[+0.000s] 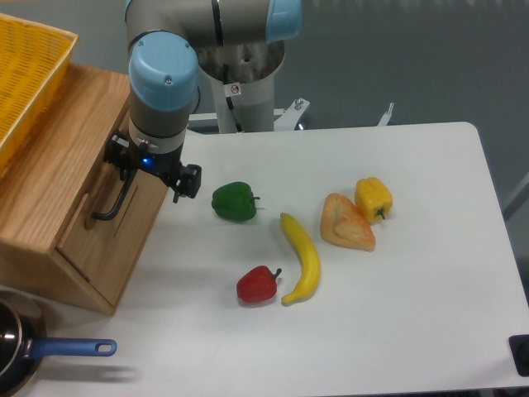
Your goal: Slide the top drawer open
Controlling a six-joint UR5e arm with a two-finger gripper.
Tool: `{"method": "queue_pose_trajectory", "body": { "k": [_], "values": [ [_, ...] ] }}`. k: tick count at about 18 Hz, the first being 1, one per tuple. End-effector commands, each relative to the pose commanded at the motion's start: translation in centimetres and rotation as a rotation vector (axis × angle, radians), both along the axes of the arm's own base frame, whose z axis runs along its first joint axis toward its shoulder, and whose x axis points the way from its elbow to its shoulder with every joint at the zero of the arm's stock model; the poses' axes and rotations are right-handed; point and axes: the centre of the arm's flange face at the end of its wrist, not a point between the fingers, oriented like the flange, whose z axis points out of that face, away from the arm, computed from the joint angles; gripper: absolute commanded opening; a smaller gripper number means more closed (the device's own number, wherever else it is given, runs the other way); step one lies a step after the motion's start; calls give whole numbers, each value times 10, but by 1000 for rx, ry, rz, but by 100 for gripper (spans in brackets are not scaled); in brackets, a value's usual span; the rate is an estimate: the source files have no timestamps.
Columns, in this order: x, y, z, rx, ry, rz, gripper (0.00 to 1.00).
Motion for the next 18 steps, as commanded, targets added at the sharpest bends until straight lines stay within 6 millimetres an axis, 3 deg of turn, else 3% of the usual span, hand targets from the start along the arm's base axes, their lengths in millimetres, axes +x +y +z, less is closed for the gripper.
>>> {"method": "queue_pose_trajectory", "body": {
  "k": [18],
  "values": [
    [3, 6, -7, -4, 0, -15, 100]
  ]
}}
